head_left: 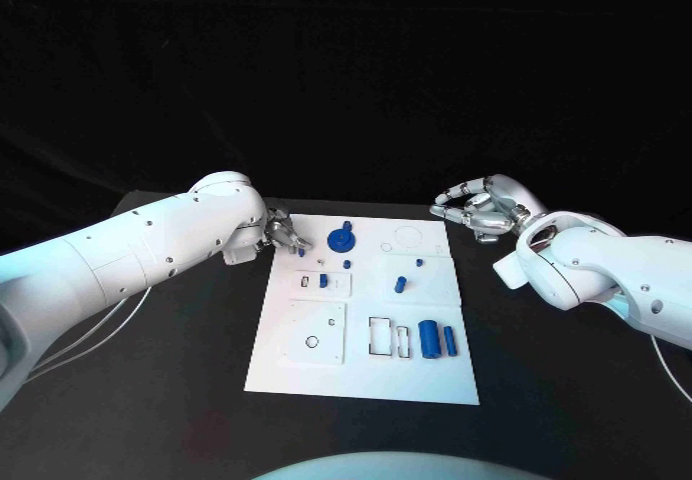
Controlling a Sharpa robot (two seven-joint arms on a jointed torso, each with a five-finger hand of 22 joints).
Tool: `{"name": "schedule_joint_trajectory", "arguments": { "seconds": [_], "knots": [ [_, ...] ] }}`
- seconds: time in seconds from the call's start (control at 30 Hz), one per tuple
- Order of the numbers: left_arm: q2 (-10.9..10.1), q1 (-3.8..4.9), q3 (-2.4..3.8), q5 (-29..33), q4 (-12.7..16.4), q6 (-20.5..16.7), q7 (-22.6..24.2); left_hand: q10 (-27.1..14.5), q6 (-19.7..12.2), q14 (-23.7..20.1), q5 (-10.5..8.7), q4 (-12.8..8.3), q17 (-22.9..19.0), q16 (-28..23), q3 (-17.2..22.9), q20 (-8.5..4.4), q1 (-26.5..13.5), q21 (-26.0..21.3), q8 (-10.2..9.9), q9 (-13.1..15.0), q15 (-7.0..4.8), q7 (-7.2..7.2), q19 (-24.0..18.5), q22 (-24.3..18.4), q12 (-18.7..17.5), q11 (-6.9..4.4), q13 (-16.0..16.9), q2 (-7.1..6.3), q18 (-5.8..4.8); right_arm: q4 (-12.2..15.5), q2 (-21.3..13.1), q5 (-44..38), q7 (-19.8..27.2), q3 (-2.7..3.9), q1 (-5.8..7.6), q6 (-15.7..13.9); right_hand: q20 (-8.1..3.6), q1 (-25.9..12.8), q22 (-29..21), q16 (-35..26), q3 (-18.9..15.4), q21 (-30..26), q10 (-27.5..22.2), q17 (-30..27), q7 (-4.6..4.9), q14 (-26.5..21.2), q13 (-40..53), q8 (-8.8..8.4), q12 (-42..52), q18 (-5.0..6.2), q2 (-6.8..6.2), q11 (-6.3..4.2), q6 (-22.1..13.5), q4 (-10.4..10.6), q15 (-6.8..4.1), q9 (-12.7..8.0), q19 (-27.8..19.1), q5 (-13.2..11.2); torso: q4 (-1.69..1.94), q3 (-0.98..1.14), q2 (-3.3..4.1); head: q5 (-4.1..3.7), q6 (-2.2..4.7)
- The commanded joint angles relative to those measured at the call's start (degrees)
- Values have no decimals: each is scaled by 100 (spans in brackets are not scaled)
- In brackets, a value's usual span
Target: Assemble the parts on the task board
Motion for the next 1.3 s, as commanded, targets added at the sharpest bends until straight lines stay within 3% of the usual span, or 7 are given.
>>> {"name": "schedule_joint_trajectory", "arguments": {
  "seconds": [0.03, 0.33, 0.57, 0.6, 0.8, 1.13, 1.3],
  "knots": [
    [20, -2, -1, 159, 3, -12, 69, -24, 44, 560, 22, -8, 1376, -25, 29, 46, 103, -34, -21, -19, 33, 10, -4, 3, 23, -12, 7, 24, -77, -4, 11, -24, 13, -1, -4, 71, -14, 46, -10, -29, -17, -31, -33, 259, -26, 290, 175, 40, -25, 33, 15, 4, 5, 25, -14, 9, -35, 25, 3, 2, 0, -7, -4],
    [21, -3, -2, 337, 6, -147, 100, -24, 59, 558, 14, -23, 1369, -28, 116, 46, 305, -25, -15, -53, 25, -1, -2, 20, 35, -22, 8, 107, -79, -14, 18, -24, 10, -2, -8, 76, -14, 46, -10, -29, -17, -31, -33, 259, -26, 290, 175, 40, -25, 33, 15, 4, 5, 25, -14, 9, -35, 25, 7, 0, 3, -10, -12],
    [20, -3, -3, 525, -3, -201, 124, -59, -30, 557, 21, -404, 1363, -30, 782, 20, 1147, -30, 8, -95, -19, -45, -14, 13, 22, -68, -29, 354, -74, -28, 27, -24, 15, -3, -15, 75, -14, 46, -10, -29, -17, -31, -33, 259, -26, 290, 175, 40, -25, 33, 15, 4, 5, 25, -14, 9, -35, 25, 7, -1, -1, -3, -26],
    [20, -3, -3, 538, -4, -198, 126, -88, -79, 556, 30, -613, 1360, -32, 1151, 12, 1381, -28, 36, -88, -20, -17, -16, 17, -2, -52, -53, 341, -72, -29, 28, -24, 15, -3, -16, 75, -15, 51, -2, -26, -21, -23, -24, 269, -28, 293, 185, 46, -15, 30, 22, 3, 11, 32, -15, 12, -28, 37, 6, -1, -1, -2, -28],
    [-1, -3, -4, 633, 8, -219, 141, -53, -96, 549, 8, -813, 1334, -41, 2111, 60, 1179, -28, 335, 9, 13, 11, -29, 14, 13, -29, -81, 59, -76, -37, 30, -22, 11, -4, -24, 86, -15, 54, -1, -28, -23, -23, -24, 263, -28, 292, 185, 48, -15, 30, 25, 3, 12, 35, -15, 13, -27, 43, 8, -3, -7, 5, -28],
    [-208, -3, -7, 863, 239, -327, 152, -49, -95, 539, 28, -971, 1297, -55, 2474, 49, 1039, -29, 477, 29, 6, -4, -31, 9, 4, -44, -131, -31, -71, -37, 25, -14, 3, -5, -29, 105, -16, 58, -4, -29, -27, -27, -30, 262, -29, 292, 177, 50, -22, 31, 29, 2, 14, 41, -16, 14, -28, 56, 18, 5, -20, 35, -8],
    [-484, -3, -9, 1030, 642, -486, 190, -55, -85, 537, 40, -1053, 1288, -59, 2626, 44, 958, -28, 533, 22, -6, -15, -29, 11, -22, -56, -198, -71, -71, -35, 11, 2, 6, -6, -30, 111, -16, 63, -7, -29, -30, -32, -29, 262, -29, 292, 178, 52, -21, 32, 32, 2, 14, 45, -17, 15, -30, 69, 37, 11, -42, 46, -13]
  ]
}}
